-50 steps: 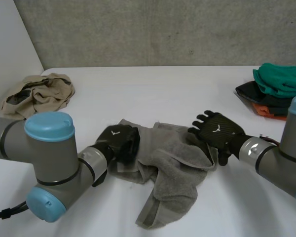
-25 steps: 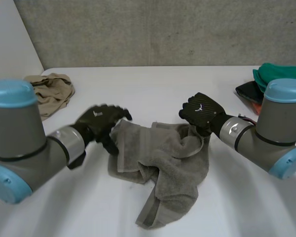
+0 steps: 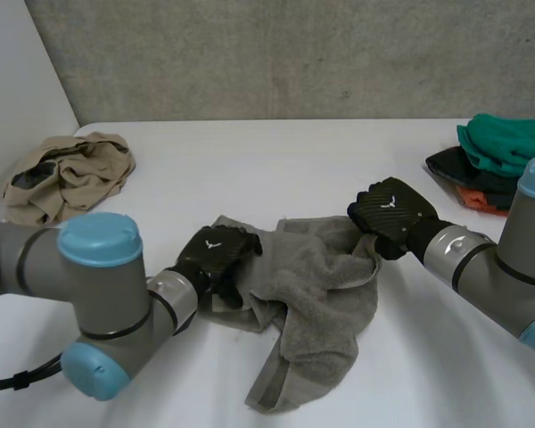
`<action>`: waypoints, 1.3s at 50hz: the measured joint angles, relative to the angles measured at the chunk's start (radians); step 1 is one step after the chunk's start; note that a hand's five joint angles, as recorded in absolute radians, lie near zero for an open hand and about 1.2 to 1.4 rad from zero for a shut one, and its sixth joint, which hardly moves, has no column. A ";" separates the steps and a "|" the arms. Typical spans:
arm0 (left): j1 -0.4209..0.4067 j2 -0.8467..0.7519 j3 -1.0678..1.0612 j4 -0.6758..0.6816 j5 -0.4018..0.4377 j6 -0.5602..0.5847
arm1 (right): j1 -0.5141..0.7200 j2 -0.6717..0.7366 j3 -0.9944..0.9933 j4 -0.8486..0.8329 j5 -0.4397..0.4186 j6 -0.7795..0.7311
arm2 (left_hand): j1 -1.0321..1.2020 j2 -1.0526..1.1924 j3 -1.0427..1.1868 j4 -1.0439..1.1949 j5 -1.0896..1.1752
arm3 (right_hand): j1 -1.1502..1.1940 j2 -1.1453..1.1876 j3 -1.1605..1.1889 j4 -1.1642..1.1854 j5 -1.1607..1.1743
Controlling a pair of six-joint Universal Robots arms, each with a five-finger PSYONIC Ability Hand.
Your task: Fold the laundry.
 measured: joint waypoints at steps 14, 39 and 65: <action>0.039 0.188 0.064 -0.079 -0.031 -0.004 | -0.009 -0.019 -0.041 0.047 0.059 -0.016 | 0.726 0.733 0.727 0.739 0.684 | 0.000 0.000 0.004 0.002 0.000; 0.215 0.063 0.310 -0.361 0.109 0.050 | 0.123 0.077 -0.279 0.192 0.241 -0.087 | 0.726 0.742 0.738 0.743 0.684 | 0.000 0.000 0.006 0.003 0.000; 0.307 0.271 0.405 0.055 0.041 -0.212 | 0.250 -0.214 -0.212 -0.158 0.401 0.224 | 0.726 0.743 0.738 0.743 0.684 | 0.000 0.001 0.006 0.004 0.010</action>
